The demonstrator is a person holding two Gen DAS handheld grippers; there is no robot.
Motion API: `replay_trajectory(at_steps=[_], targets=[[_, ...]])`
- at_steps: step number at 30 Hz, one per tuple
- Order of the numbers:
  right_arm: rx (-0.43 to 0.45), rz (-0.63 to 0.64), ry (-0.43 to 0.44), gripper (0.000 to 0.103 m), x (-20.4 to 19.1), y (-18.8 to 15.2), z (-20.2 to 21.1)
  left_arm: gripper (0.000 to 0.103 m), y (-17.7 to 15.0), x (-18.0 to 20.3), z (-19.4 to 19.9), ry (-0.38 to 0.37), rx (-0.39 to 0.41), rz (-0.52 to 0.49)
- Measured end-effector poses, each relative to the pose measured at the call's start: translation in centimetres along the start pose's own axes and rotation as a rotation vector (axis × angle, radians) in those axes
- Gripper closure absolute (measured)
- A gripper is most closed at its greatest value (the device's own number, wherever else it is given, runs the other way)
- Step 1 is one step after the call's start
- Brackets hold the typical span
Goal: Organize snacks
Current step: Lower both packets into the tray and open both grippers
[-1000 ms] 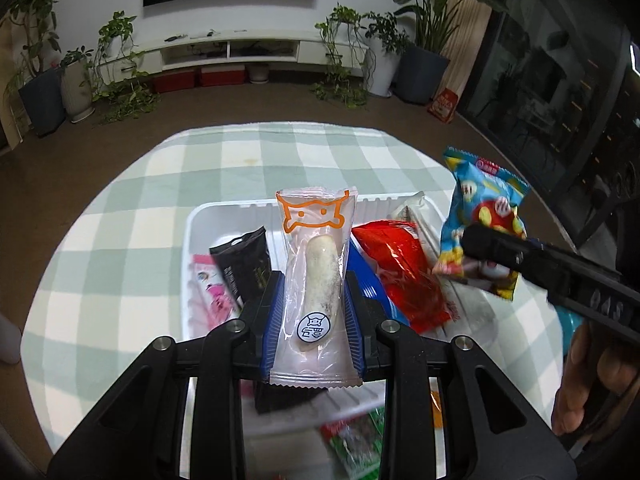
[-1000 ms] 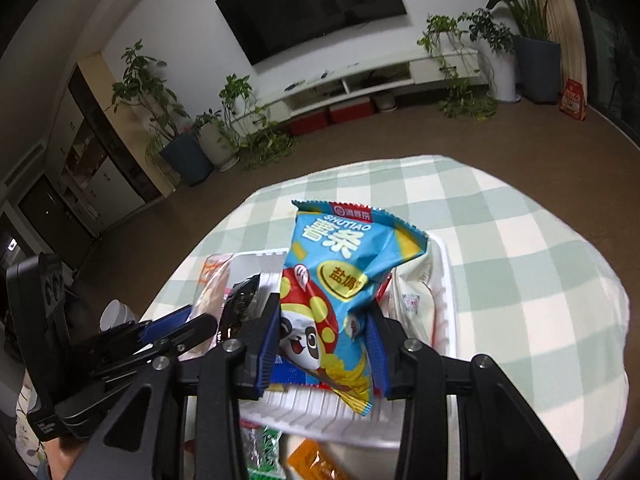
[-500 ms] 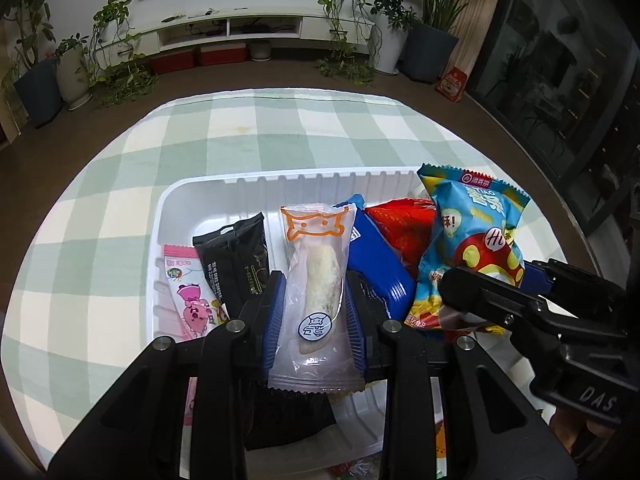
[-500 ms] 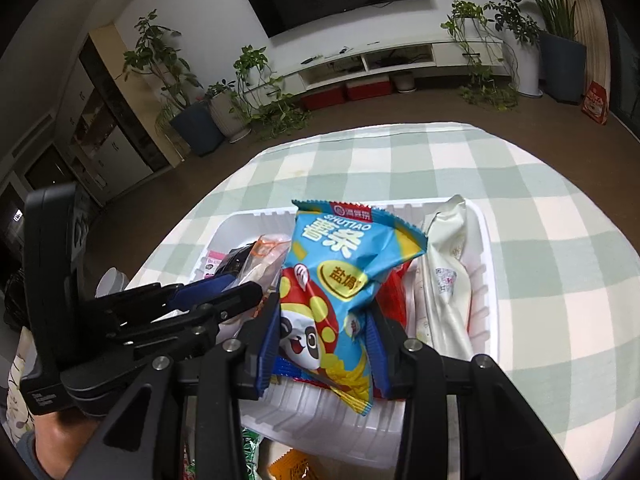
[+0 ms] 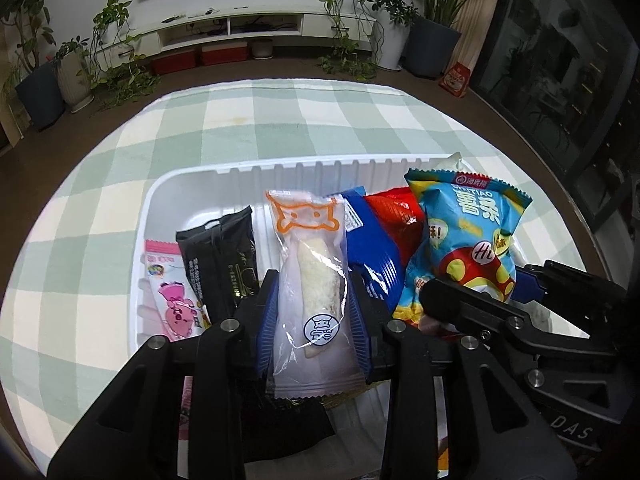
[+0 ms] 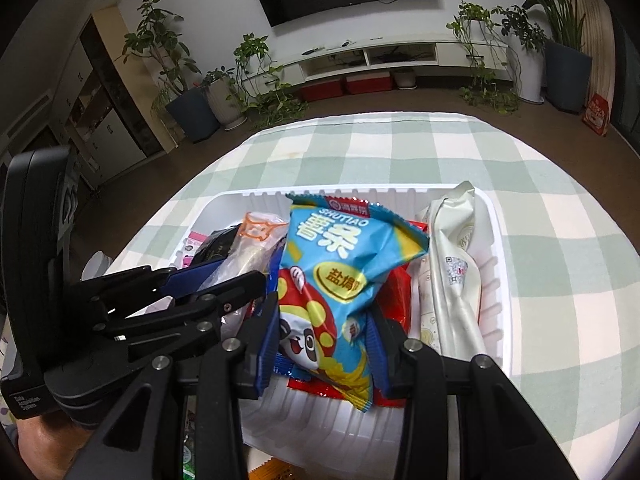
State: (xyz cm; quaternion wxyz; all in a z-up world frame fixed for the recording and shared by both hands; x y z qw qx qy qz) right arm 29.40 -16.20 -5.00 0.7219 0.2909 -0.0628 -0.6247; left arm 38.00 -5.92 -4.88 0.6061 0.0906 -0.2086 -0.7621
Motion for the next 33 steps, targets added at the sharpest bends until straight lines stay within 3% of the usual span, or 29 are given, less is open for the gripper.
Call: replay_trajectory(at_steps=[11,16,18,22,25,29,32,33], targets=[[-0.012,-0.044,0.061,0.062,0.8,-0.2,-0.7,0.072,-0.1,-0.6,-0.4,-0.04,-0.007,0.035],[0.004,-0.041,0.066,0.062,0.8,-0.3,-0.7,0.071,-0.2,-0.1,-0.3,-0.008,0.003,0.01],[0.023,-0.029,0.057,0.056,0.6,-0.4,-0.4,0.068,-0.3,0.1,-0.1,0.008,0.006,0.005],[0.054,0.003,-0.008,0.049,0.3,-0.2,0.7,0.054,-0.1,-0.1,0.5,-0.006,0.029,0.028],[0.068,-0.03,0.02,0.043,1.0,0.2,1.5,0.039,0.2,0.0,1.5,0.008,0.056,0.025],[0.095,-0.05,0.034,0.027,1.7,0.6,2.8,0.022,0.3,0.1,3.1,0.003,0.089,0.031],[0.124,-0.054,0.052,0.022,1.8,0.8,4.1,0.003,-0.2,0.3,4.9,0.019,0.106,0.017],[0.137,-0.056,0.058,0.017,1.9,0.9,4.8,0.0,-0.4,0.5,5.5,0.015,0.112,0.014]])
Point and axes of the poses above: each gripper's, at about its wrist camera, not at the fingertips, and z roughly against the way its jaws point, x to its right, y to its top, the point moved 4 cm from there along -z, roughly the way its jaws point, and after that the axes turned 10 degrees about -x, right-handed, at the moved point
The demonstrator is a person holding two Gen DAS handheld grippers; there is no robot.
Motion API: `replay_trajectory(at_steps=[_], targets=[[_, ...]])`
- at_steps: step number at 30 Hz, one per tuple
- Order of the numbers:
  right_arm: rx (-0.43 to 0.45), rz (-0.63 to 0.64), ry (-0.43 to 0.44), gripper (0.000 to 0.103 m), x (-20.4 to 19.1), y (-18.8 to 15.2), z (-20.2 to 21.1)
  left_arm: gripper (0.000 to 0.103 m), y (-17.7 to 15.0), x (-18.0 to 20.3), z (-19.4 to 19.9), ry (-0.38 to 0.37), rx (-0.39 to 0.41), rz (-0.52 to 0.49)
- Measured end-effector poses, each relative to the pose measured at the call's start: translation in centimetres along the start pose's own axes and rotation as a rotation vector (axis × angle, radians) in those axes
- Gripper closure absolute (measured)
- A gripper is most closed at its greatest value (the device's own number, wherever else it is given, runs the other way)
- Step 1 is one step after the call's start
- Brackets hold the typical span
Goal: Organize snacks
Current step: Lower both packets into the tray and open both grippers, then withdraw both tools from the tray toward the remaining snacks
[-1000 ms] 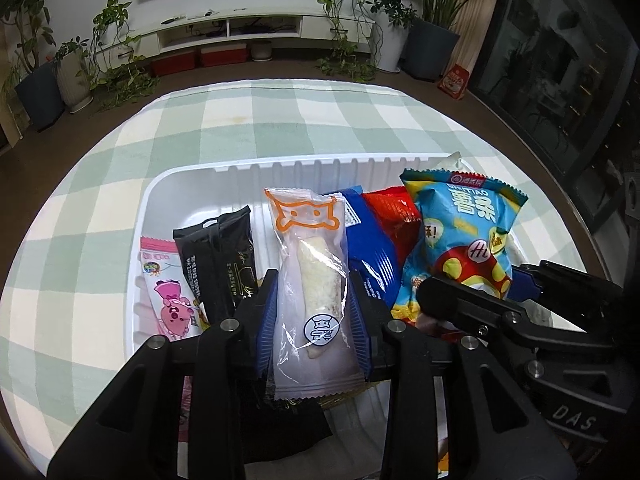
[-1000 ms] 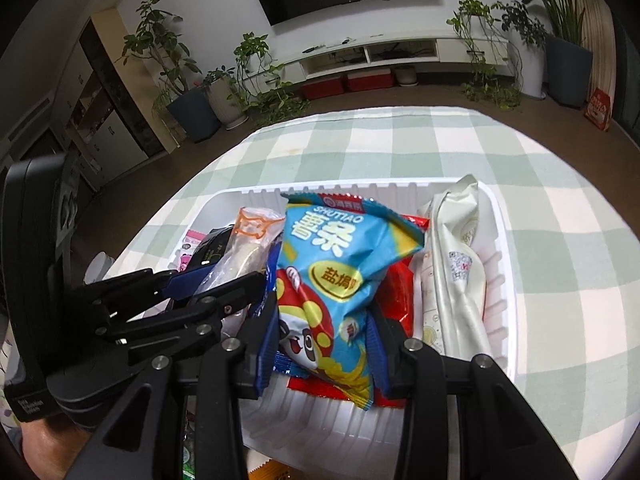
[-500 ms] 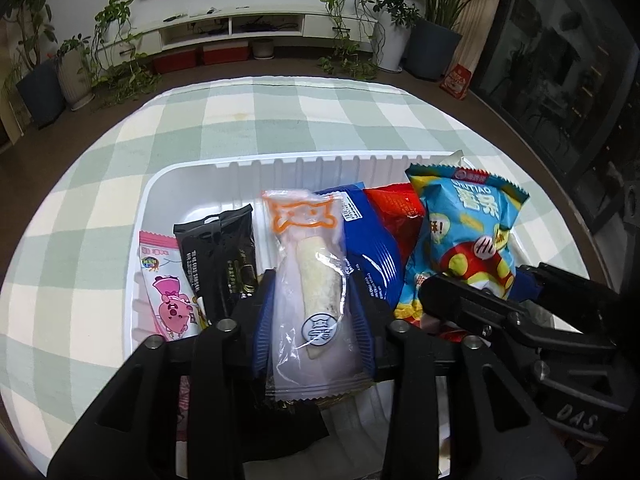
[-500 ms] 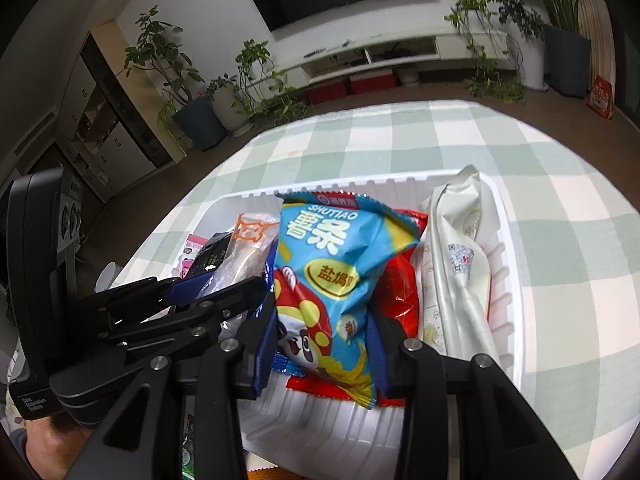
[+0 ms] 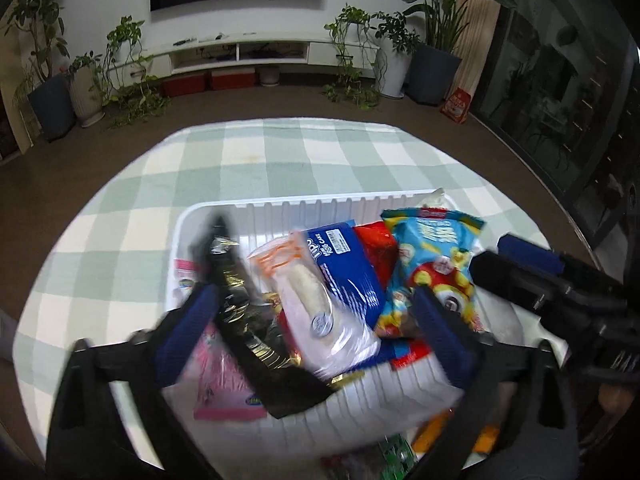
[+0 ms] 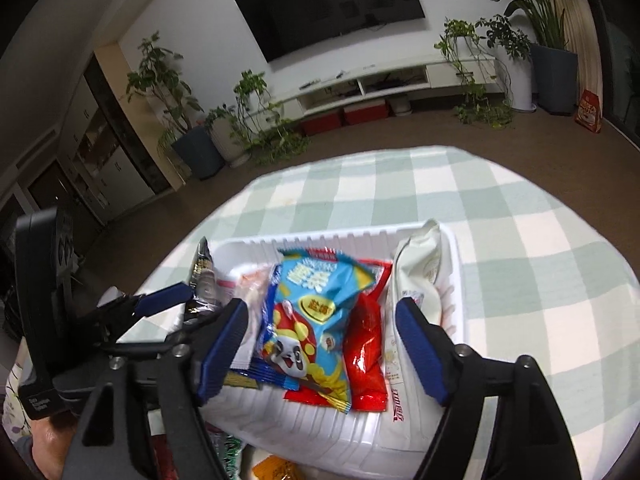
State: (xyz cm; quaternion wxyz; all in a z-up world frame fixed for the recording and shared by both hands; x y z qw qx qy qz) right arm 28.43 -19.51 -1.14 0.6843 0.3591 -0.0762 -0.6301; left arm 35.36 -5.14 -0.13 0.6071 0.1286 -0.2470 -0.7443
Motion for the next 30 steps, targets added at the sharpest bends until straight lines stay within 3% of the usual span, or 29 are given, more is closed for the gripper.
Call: replay_trajectory(at_steps=[3,7,12,16,20,23,30], targets=[[0.043,-0.002,0.021,0.009,-0.2,0.2,1.7,0.0,-1.0,0.4,2.7,0.004,0.033,-0.011],[0.066,0.043,0.022,0.006,-1.1,-0.1,3.8,0.0,-4.0,0.7,7.5,0.012,0.104,-0.021],[0.095,0.097,0.008,0.006,-2.2,-2.0,7.0,0.0,-10.2,-1.9,11.5,0.021,0.141,0.077],[0.079,0.123,-0.041,0.006,-3.1,-4.4,8.5,0.0,-15.6,-4.4,11.1,0.015,0.052,0.199],[0.041,0.191,-0.107,0.006,-4.3,-7.7,8.5,0.0,-19.0,-4.4,10.2,0.026,-0.013,0.245],[-0.005,0.245,-0.158,0.007,-4.8,-10.1,7.5,0.0,-19.9,-3.4,9.4,0.054,-0.049,0.237],[-0.109,0.292,-0.219,0.017,-4.3,-11.9,4.6,0.001,-19.2,-2.8,5.7,0.134,-0.16,0.245]])
Point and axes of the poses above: each gripper's, at about its wrist camera, not at the fingertips, and z roughly against the way its jaws point, x to its right, y to its top, the point moved 4 cm from there along -z, roughly the way its jaws point, and after that the axes turned 10 degrees about -x, right-handed, at the moved point
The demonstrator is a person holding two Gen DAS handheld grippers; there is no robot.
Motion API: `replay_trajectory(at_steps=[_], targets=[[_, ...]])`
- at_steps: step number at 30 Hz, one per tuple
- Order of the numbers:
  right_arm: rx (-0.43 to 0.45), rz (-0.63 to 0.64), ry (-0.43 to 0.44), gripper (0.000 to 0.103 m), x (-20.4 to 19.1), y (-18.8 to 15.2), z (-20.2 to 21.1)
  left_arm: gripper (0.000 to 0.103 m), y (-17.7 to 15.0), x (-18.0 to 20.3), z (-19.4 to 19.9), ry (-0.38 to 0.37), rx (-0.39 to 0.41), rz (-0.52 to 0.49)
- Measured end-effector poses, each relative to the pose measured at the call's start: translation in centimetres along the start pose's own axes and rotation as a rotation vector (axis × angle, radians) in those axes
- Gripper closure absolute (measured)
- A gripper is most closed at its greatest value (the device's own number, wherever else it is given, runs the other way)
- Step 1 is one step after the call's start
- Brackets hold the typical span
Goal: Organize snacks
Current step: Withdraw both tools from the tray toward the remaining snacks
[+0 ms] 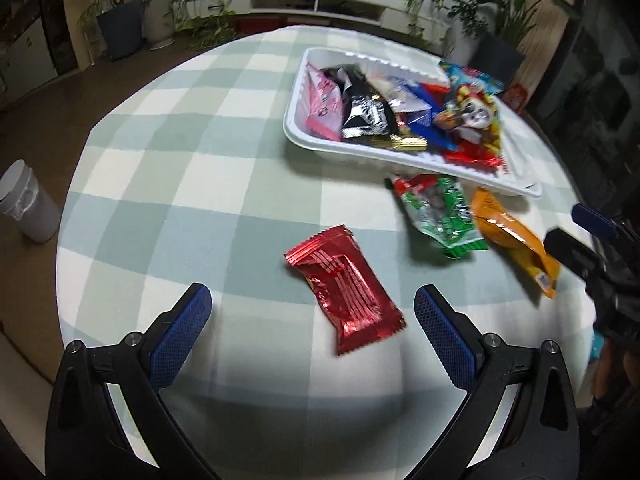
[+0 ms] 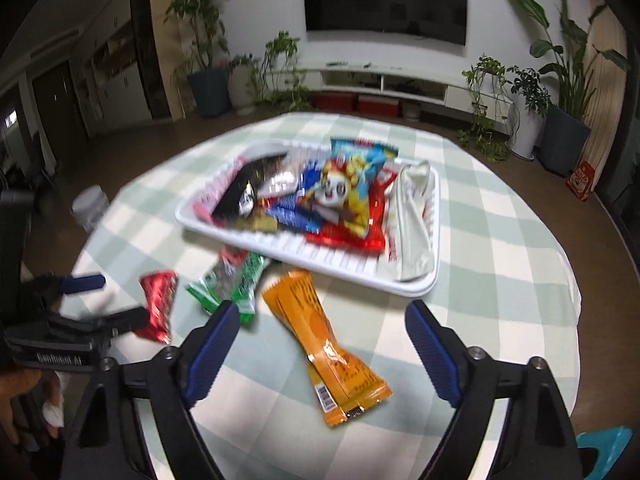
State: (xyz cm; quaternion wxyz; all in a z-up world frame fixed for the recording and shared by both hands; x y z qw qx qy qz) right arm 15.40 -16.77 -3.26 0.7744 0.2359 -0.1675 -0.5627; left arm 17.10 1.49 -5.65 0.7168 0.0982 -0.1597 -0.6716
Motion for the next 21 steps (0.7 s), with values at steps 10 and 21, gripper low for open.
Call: replay_trajectory(at_steps=[10,21], targets=[[-0.065,0.039,-0.021,0.026,0.2,-0.9,-1.5,0.036,0.8,0.7,-2.1,0.038,-0.011,-0.056],[-0.113,0.039,0.03,0.027,-0.3,-1.1,-2.5,0.071,0.9,-0.6,-1.5,0.006,-0.03,-0.128]])
Point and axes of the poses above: each gripper's, at about its wrist camera, not at the fingertips, and z roughly against the way its jaws point, x to its right, y to its top, the point moved 4 cm from there along -z, roughly the way its jaws point, and after that the axes turned 10 degrees about -x, right-handed, at the moved point
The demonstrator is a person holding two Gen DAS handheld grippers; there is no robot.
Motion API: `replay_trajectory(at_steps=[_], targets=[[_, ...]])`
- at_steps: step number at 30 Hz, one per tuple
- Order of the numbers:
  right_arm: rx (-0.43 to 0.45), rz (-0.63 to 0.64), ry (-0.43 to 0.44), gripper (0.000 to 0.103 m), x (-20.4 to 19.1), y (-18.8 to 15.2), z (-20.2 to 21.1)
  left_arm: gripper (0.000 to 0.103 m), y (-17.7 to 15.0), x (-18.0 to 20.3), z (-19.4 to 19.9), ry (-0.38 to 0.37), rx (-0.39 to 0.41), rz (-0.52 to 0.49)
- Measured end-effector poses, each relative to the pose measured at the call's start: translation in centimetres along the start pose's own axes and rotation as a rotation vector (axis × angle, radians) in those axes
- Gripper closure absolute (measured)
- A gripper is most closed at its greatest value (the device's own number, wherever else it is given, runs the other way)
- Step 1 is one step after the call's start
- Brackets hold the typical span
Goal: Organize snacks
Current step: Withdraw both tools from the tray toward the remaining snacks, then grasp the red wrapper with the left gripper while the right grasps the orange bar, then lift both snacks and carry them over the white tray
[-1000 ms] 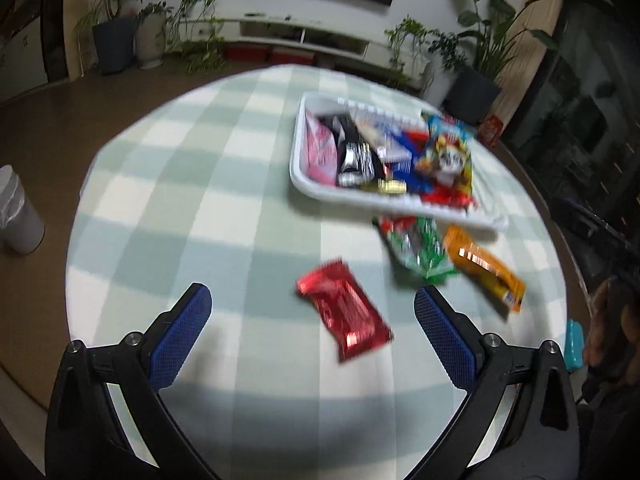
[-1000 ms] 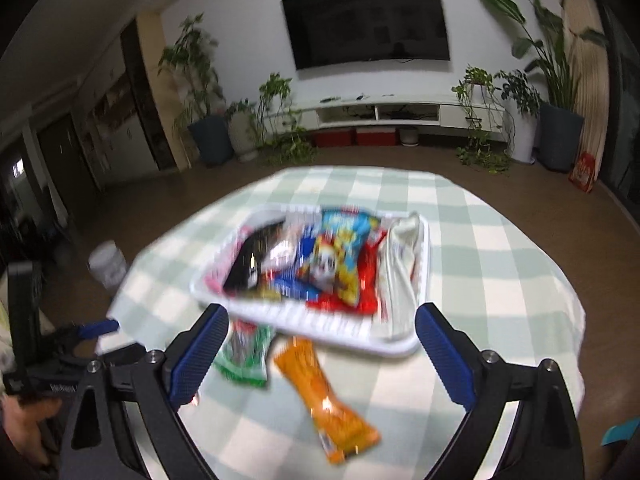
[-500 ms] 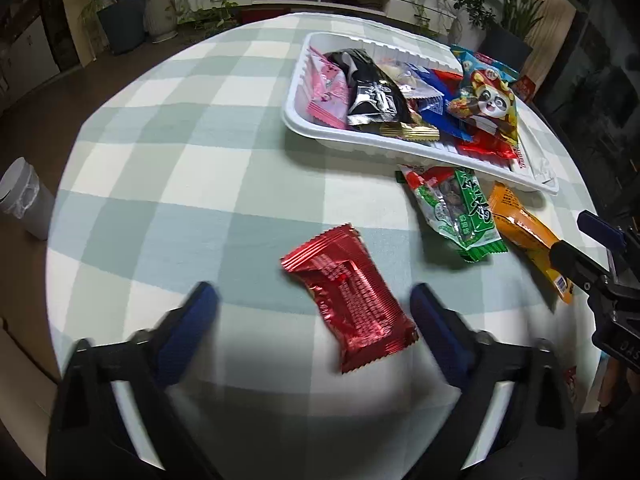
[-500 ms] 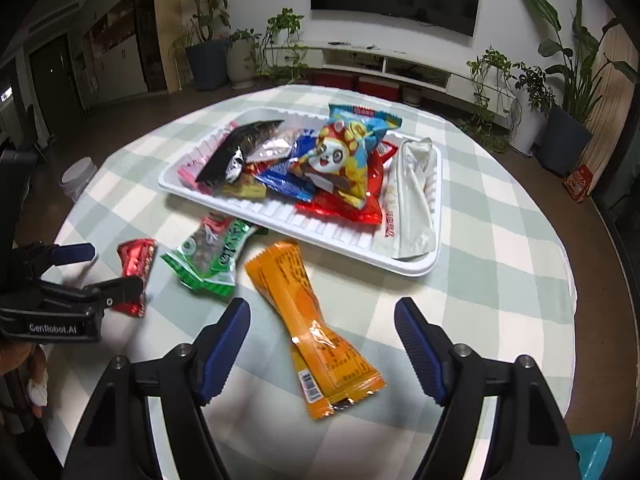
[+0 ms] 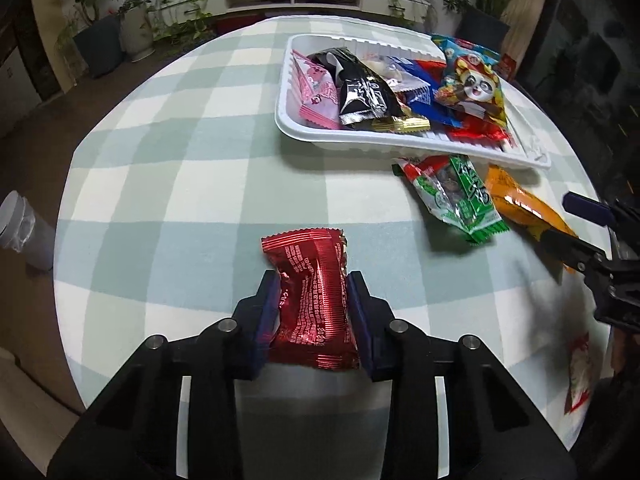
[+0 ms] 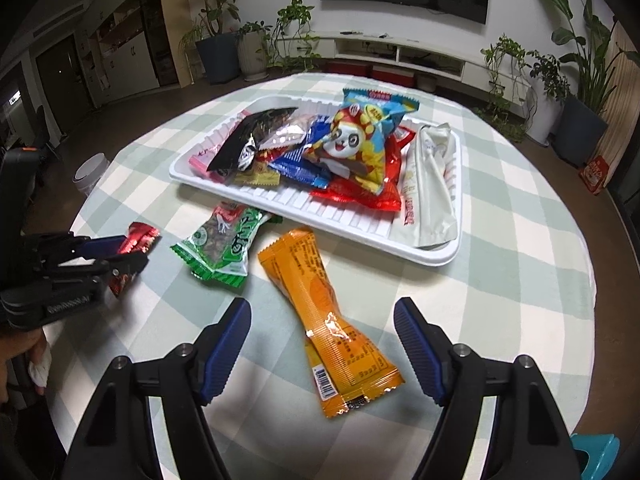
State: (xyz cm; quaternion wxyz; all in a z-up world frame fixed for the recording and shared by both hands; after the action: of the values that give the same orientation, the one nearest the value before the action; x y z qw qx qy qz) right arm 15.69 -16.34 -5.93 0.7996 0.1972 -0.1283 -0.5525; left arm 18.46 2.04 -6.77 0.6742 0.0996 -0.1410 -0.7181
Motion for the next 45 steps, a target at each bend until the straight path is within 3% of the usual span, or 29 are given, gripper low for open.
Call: replay_trajectory(at_steps=[12,17,19,21,29,39,45], targets=[[-0.095,0.038,-0.019,0.038,-0.7,-0.5,-2.6,0.073,-1.4,0.5,0.6,-0.073,0.022,-0.031],[-0.095,0.028,-0.001,0.04,-0.5,-0.6,-2.8,0.073,-1.8,0.5,0.8,-0.116,0.038,-0.023],[-0.093,0.02,0.01,0.045,-0.5,-0.5,-2.7,0.073,-2.0,0.5,0.9,-0.128,0.043,-0.021],[-0.09,-0.002,0.027,0.068,-0.2,-0.5,-2.6,0.073,-2.1,0.4,0.9,-0.142,0.046,-0.016],[-0.092,-0.069,0.091,0.077,0.4,-1.0,-1.8,0.073,-2.3,0.0,1.0,-0.18,0.057,0.003],[0.031,-0.113,0.103,0.079,-0.2,-1.9,2.3,0.073,-2.3,-0.6,2.2,-0.267,0.094,0.039],[0.138,-0.214,0.128,0.079,1.7,-2.1,5.2,0.073,-1.1,-0.9,5.3,-0.314,0.167,0.053]])
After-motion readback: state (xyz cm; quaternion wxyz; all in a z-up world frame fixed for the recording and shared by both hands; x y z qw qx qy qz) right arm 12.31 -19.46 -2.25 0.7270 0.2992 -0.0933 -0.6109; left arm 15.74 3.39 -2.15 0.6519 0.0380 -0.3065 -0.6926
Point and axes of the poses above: each gripper's, at about its wrist camera, not at the fingertips, and z roughly against the way its jaws point, x to its right, y to its top, the point moved 4 cm from there along -z, roughly the way its jaws point, and after that the axes turned 10 degrees about -x, right-handed, at the moved point
